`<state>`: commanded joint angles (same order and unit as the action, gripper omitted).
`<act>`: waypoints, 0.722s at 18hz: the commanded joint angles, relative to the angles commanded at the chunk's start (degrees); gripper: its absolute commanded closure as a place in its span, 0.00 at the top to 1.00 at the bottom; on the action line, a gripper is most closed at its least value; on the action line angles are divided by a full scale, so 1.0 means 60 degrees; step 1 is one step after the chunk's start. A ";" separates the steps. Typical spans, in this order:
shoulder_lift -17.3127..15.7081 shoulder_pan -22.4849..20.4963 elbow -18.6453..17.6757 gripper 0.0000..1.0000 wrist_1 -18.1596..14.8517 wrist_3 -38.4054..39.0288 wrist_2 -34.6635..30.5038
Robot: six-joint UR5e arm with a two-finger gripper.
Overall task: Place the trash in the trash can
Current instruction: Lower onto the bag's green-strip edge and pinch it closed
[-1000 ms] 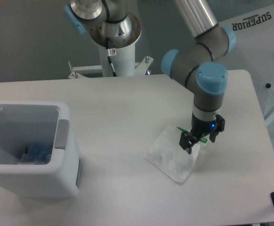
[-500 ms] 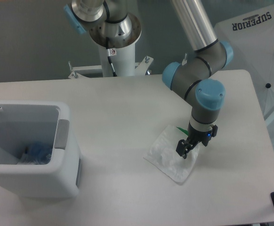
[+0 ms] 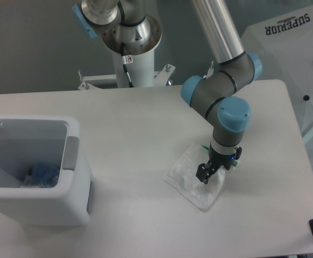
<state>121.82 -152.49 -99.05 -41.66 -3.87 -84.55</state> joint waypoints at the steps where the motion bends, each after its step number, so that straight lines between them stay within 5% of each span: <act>1: 0.0000 0.0000 0.0015 0.60 0.0000 -0.0015 -0.0014; 7: -0.0175 -0.0044 0.0044 0.03 -0.0015 0.0000 0.0044; 13: -0.0585 -0.0044 0.0000 0.00 -0.0132 0.0015 0.0059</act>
<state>118.31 -152.75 -99.05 -42.45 -3.78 -84.20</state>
